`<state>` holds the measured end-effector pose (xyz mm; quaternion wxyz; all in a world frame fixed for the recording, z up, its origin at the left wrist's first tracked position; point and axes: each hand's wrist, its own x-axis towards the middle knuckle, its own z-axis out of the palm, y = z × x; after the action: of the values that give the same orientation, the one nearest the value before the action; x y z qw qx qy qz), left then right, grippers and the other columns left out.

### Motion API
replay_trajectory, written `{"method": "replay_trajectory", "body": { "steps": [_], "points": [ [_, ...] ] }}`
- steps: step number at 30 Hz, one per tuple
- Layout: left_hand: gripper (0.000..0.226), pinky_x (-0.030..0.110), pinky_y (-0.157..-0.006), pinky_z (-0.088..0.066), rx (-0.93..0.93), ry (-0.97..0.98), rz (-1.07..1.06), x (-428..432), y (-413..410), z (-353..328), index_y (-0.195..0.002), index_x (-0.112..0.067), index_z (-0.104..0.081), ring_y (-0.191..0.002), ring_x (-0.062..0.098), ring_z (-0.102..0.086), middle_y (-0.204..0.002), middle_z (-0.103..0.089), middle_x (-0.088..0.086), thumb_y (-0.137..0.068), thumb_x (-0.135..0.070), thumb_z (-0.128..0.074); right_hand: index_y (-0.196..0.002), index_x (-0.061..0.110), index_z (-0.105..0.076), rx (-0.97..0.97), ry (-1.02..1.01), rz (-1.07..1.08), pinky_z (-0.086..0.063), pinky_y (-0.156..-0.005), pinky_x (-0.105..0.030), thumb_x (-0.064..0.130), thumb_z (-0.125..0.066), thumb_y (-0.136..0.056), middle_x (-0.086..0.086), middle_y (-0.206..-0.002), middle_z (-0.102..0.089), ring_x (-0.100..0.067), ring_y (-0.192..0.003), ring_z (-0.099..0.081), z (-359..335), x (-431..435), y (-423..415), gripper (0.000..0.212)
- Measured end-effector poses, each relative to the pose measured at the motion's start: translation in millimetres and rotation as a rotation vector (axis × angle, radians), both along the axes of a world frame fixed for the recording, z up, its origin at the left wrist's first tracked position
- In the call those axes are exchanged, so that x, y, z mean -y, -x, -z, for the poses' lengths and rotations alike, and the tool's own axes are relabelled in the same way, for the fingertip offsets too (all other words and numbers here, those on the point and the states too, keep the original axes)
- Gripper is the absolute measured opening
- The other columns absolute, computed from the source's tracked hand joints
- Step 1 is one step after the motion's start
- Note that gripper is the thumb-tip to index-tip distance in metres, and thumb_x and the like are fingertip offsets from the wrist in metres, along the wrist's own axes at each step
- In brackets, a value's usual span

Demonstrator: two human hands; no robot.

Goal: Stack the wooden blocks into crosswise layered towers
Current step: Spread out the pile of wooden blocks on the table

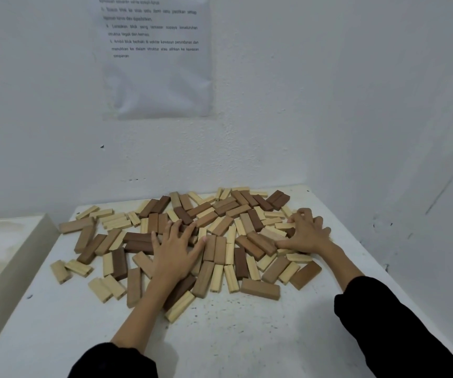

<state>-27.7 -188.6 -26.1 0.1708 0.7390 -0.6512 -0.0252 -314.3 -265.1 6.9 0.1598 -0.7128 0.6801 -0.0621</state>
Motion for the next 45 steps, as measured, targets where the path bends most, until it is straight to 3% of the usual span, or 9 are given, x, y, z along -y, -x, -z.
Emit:
{"method": "replay_trajectory", "body": {
  "steps": [4, 8, 14, 20, 26, 29, 38, 42, 45],
  "points": [
    [0.094, 0.052, -0.114, 0.000, 0.009, -0.004, -0.009, -1.2, 0.4, 0.2, -0.144, -0.036, -0.032, -0.145, 0.020, -0.009, -0.154, -0.026, 0.002, -0.067, -0.075, 0.007, -0.112, 0.025, -0.036, 0.082, 0.079, -0.020, -0.030, -0.080, -0.035, 0.061, -0.069, -0.056, 0.009, -0.117, -0.032, -0.025, -0.112, -0.035, 4.6, -5.6, 0.8, 0.074],
    [0.095, 0.051, -0.114, 0.000, 0.012, -0.014, -0.003, -0.1, 0.6, -0.6, -0.144, -0.036, -0.031, -0.145, 0.020, -0.008, -0.154, -0.025, 0.002, -0.067, -0.074, 0.008, -0.104, 0.023, -0.040, 0.142, 0.218, -0.009, -0.031, -0.076, -0.034, 0.051, -0.057, -0.054, 0.008, -0.107, -0.039, -0.025, -0.104, -0.039, 9.6, -11.5, 0.2, 0.060],
    [0.093, 0.052, -0.114, 0.001, -0.009, 0.004, -0.003, -1.8, -0.5, -0.9, -0.144, -0.035, -0.034, -0.145, 0.020, -0.009, -0.153, -0.027, 0.003, -0.068, -0.072, 0.005, -0.091, 0.021, -0.053, 0.268, 0.335, 0.018, -0.027, -0.054, -0.024, 0.029, -0.072, -0.060, 0.008, -0.086, -0.046, -0.020, -0.080, -0.050, 4.5, -12.2, -10.4, 0.036],
    [0.086, 0.049, -0.115, 0.002, -0.060, 0.008, -0.012, -1.8, 3.5, -4.0, -0.144, -0.032, -0.034, -0.145, 0.017, -0.008, -0.154, -0.025, 0.001, -0.074, -0.065, 0.003, -0.114, 0.013, -0.057, 0.370, 0.381, -0.084, -0.038, -0.065, -0.028, 0.024, -0.077, -0.066, -0.005, -0.107, -0.055, -0.024, -0.095, -0.055, -24.9, -3.5, -69.2, 0.054],
    [0.063, 0.046, -0.116, -0.001, -0.053, -0.005, -0.115, -4.7, 2.8, -5.3, -0.146, -0.025, -0.032, -0.145, 0.019, -0.007, -0.156, -0.020, 0.005, -0.092, -0.053, -0.016, -0.123, 0.014, -0.052, 0.199, 0.346, -0.249, -0.038, -0.081, -0.030, 0.030, -0.069, -0.075, -0.008, -0.119, -0.053, -0.027, -0.112, -0.048, -26.0, 10.0, -139.7, 0.053],
    [0.050, 0.049, -0.115, 0.001, -0.057, -0.009, -0.136, -4.4, 3.3, -6.1, -0.146, -0.027, -0.030, -0.146, 0.019, -0.005, -0.157, -0.018, 0.004, -0.100, -0.044, -0.027, -0.126, 0.015, -0.048, 0.109, 0.281, -0.260, -0.038, -0.092, -0.035, 0.046, -0.068, -0.076, -0.011, -0.127, -0.049, -0.028, -0.120, -0.042, -16.8, 16.5, -149.3, 0.062],
    [0.050, 0.051, -0.115, 0.001, -0.031, -0.018, -0.137, -3.5, 4.7, -4.5, -0.147, -0.027, -0.028, -0.146, 0.020, -0.004, -0.157, -0.017, 0.005, -0.100, -0.041, -0.028, -0.137, 0.043, -0.036, 0.302, 0.159, -0.181, -0.029, -0.106, -0.046, 0.068, -0.058, -0.075, -0.008, -0.142, -0.035, -0.031, -0.132, -0.031, -11.3, -20.0, -61.0, 0.071],
    [0.050, 0.053, -0.115, -0.001, -0.028, -0.004, -0.133, -2.6, 5.7, -4.6, -0.147, -0.025, -0.031, -0.146, 0.023, -0.008, -0.156, -0.021, 0.007, -0.099, -0.040, -0.031, -0.137, 0.051, -0.029, 0.188, -0.039, -0.204, -0.021, -0.111, -0.045, 0.090, -0.042, -0.050, -0.003, -0.150, -0.027, -0.025, -0.138, -0.022, -2.1, -56.6, 6.0, 0.097],
    [0.050, 0.054, -0.115, -0.001, -0.016, -0.006, -0.132, -2.5, 6.3, -5.9, -0.147, -0.025, -0.031, -0.146, 0.022, -0.008, -0.156, -0.021, 0.007, -0.099, -0.039, -0.031, -0.134, 0.062, -0.006, 0.094, -0.072, -0.289, -0.006, -0.115, -0.047, 0.098, -0.039, -0.037, 0.002, -0.157, -0.008, -0.020, -0.144, -0.002, 9.6, -82.2, 30.6, 0.109]
  ]
}}
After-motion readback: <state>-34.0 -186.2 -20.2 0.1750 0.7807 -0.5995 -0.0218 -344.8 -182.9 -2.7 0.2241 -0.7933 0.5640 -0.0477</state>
